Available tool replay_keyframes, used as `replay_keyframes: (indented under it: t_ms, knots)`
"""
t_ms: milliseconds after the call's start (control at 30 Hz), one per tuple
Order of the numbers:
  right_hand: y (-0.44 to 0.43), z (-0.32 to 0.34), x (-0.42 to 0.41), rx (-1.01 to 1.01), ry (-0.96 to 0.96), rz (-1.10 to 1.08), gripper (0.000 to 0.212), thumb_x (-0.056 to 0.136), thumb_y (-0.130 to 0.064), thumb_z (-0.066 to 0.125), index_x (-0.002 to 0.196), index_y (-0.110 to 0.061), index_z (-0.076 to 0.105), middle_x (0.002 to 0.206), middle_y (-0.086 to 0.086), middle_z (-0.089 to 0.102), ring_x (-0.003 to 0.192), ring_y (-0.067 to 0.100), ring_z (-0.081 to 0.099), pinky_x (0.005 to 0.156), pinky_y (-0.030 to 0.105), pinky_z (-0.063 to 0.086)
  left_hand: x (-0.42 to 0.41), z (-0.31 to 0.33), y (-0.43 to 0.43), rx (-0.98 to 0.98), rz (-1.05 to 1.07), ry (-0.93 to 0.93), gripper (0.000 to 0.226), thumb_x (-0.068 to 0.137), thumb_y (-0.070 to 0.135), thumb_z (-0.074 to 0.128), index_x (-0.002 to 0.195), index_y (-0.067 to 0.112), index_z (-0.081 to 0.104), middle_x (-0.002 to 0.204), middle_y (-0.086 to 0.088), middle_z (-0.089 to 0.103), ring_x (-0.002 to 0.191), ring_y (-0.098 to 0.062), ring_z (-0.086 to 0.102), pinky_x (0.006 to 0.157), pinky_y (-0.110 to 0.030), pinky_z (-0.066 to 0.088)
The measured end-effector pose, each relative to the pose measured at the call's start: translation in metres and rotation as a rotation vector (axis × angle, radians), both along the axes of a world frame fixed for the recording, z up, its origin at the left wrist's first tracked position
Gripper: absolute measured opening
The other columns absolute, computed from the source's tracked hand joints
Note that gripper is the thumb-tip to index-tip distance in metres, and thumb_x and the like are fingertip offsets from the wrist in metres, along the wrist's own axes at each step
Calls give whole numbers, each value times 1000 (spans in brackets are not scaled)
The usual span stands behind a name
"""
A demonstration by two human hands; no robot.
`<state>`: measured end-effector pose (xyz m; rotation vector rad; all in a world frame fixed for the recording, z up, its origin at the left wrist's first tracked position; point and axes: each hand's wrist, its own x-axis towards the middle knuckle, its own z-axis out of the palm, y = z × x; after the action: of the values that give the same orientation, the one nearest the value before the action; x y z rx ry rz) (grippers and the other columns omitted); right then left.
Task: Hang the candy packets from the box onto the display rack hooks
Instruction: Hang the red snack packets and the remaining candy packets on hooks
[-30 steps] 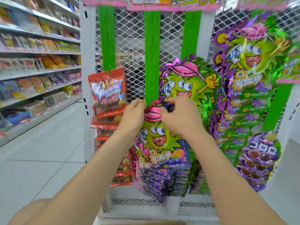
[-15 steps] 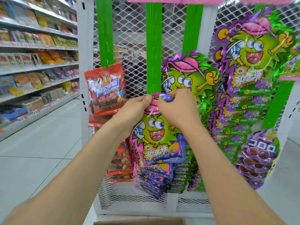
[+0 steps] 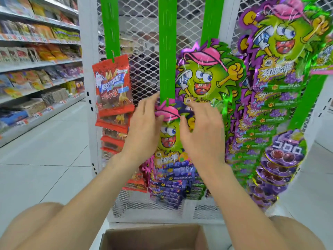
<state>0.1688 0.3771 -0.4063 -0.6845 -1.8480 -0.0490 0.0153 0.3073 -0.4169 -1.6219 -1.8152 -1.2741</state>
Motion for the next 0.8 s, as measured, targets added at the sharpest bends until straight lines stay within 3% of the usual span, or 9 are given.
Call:
replay_keyframes:
  t_ms: [100,200,267,367,433,533,600,700,800]
  knots:
    - [-18,-53,14,-21,-36,183,19,86,-15,61,102,-14,72,93,2,68,90,27,62,83,43,51,9,-38,-13,61,122,293,51,104,2,57,153,-3,45,155,-23,45,146,-41,40,122,-54,33]
    - [-18,-117,25,-523,-449,238,16,80,-24,57,82,-22,73,68,-7,62,72,22,62,75,36,57,18,-93,-29,-13,50,377,29,96,-1,62,124,2,70,134,-19,62,126,-43,55,107,-54,46]
    - [-10,-163,28,-802,-825,226,13,83,-22,62,80,-20,74,72,2,66,79,34,62,78,35,57,22,-135,-42,-240,-81,371,19,93,6,62,108,10,71,111,-10,67,105,-38,62,86,-49,51]
    - [-3,-240,39,-1100,-1140,163,13,90,-16,62,91,-7,71,86,13,67,96,34,68,78,31,51,29,-191,-56,-835,-258,253,19,94,20,56,108,21,69,99,-4,70,96,-32,66,80,-44,53]
    - [-3,-295,54,-1260,-1171,74,24,90,-17,61,107,-5,71,97,14,67,106,33,67,84,31,51,33,-222,-62,-1136,-319,182,20,92,28,53,104,27,70,98,-2,73,94,-30,69,83,-44,57]
    - [-19,-369,71,-1343,-1211,-66,29,92,-11,61,117,1,67,107,16,70,110,36,69,83,34,56,35,-259,-66,-1364,-367,77,18,96,28,53,100,27,70,97,4,71,92,-26,66,83,-42,57]
    - [-38,-407,71,-1407,-1170,-127,32,95,-10,63,127,-2,61,127,18,66,115,36,67,91,39,56,31,-280,-68,-1406,-367,36,14,101,24,53,97,26,67,94,3,66,89,-24,62,79,-40,53]
    - [-70,-455,57,-1466,-1135,-137,43,94,-16,73,133,-7,58,130,15,65,119,33,66,97,39,57,25,-309,-75,-1431,-336,-24,15,104,26,52,100,25,65,96,0,68,87,-24,62,72,-37,46]
    - [-97,-501,50,-1577,-1153,-131,99,87,-21,81,162,-11,17,151,23,45,138,37,49,108,45,50,20,-331,-83,-1507,-308,-79,19,104,25,52,109,21,70,101,-3,71,90,-27,66,75,-39,52]
